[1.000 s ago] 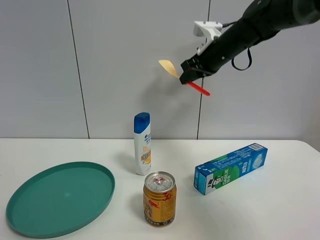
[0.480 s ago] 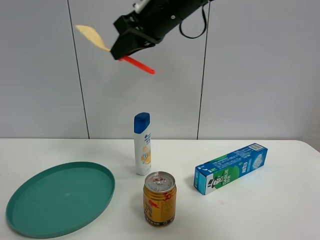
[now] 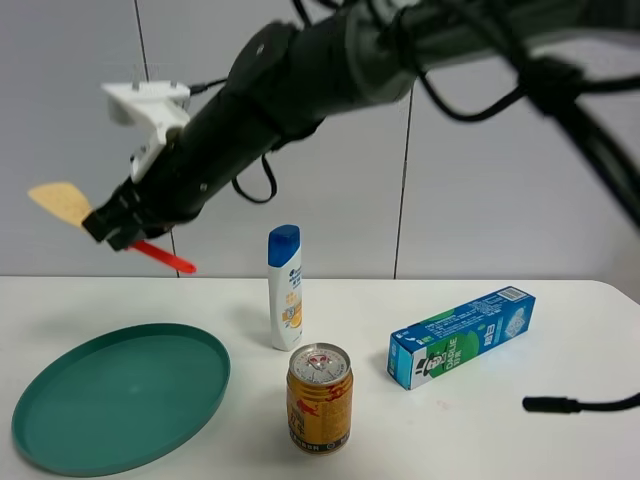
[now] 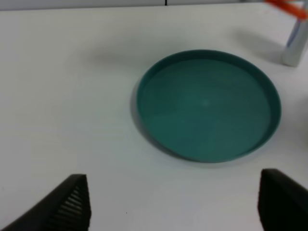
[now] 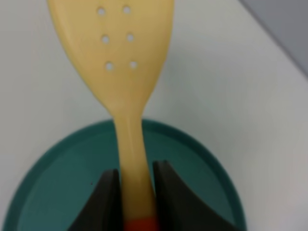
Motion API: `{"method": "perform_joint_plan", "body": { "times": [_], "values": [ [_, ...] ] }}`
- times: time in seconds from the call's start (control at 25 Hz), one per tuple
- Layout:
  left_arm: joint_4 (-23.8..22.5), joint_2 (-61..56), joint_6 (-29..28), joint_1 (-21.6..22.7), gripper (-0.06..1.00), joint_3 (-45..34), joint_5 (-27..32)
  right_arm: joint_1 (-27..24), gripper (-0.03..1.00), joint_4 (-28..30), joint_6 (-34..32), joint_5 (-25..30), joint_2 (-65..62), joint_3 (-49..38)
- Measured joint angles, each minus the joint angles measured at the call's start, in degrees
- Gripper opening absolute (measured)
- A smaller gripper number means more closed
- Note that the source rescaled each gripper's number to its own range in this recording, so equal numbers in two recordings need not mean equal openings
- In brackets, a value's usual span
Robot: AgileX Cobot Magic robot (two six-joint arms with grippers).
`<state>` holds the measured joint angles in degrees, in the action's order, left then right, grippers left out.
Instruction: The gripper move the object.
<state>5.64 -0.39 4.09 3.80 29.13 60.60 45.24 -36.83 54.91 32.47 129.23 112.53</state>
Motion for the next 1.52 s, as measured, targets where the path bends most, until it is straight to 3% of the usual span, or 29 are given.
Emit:
{"method": "perform_joint_plan", "body": {
  "times": [0.24,0.44,0.56,0.8,0.96,1.2,1.32,1.52],
  "values": [
    [0.0,0.0,0.0,0.0,1.00,0.0,0.0,2.9,0.00,0.0,0.2,-4.6,7.6,-0.1],
    [0.0,0.0,0.0,0.0,1.00,0.0,0.0,3.2,0.00,-1.9,0.5,-12.5,10.5,-0.1],
    [0.0,0.0,0.0,0.0,1.00,0.0,0.0,3.2,0.02,-2.0,0.6,-13.5,11.6,-0.1],
    [0.0,0.0,0.0,0.0,1.00,0.0,0.0,3.2,0.35,-2.4,1.4,-9.8,12.1,-0.1],
    [0.0,0.0,0.0,0.0,1.00,0.0,0.0,3.2,0.45,-1.8,1.4,-8.7,12.2,-0.1],
    [0.0,0.0,0.0,0.0,1.00,0.0,0.0,3.2,0.78,-1.3,-0.6,-6.2,6.4,-0.2],
    [0.0,0.0,0.0,0.0,1.00,0.0,0.0,3.2,0.82,0.5,-1.6,-4.9,-1.8,-0.2],
    [0.0,0.0,0.0,0.0,1.00,0.0,0.0,3.3,0.83,9.1,-5.4,-2.3,-17.3,-0.1]
  ]
}}
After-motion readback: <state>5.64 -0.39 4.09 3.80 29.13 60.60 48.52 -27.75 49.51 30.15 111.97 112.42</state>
